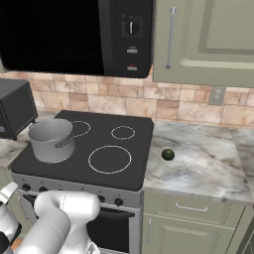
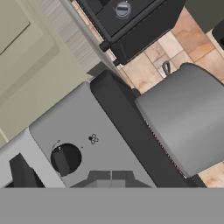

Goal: Turn on the burner for the pot on the stove. Wait thirty seconds for the pot to heat up. Then add the squash to the pot.

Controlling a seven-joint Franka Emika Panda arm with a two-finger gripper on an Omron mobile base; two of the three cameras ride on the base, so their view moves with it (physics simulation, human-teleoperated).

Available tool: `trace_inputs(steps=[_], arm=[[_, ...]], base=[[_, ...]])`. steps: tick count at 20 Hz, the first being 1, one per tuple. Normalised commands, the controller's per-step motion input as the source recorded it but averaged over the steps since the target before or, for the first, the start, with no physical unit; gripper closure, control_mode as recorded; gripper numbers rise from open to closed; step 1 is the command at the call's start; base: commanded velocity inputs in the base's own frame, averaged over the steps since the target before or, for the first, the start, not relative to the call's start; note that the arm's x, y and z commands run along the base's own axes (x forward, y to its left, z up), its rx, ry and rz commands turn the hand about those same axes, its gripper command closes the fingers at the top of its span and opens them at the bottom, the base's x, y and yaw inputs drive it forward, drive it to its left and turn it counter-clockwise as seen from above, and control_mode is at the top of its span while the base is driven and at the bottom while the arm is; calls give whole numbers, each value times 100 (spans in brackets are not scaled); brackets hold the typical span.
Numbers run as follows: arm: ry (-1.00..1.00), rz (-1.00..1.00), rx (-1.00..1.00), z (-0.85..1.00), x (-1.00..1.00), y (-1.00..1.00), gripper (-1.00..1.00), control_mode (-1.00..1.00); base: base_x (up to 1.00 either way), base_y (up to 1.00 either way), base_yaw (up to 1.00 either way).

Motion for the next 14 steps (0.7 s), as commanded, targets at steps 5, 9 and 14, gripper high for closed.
trace_inputs(steps=[5,9,14], arm=[[0,0,0,0,0,0,100,-100],[0,0,0,0,0,0,100,-100],[0,0,0,0,0,0,100,-100]], base=[[0,0,0],[0,0,0],[0,0,0]])
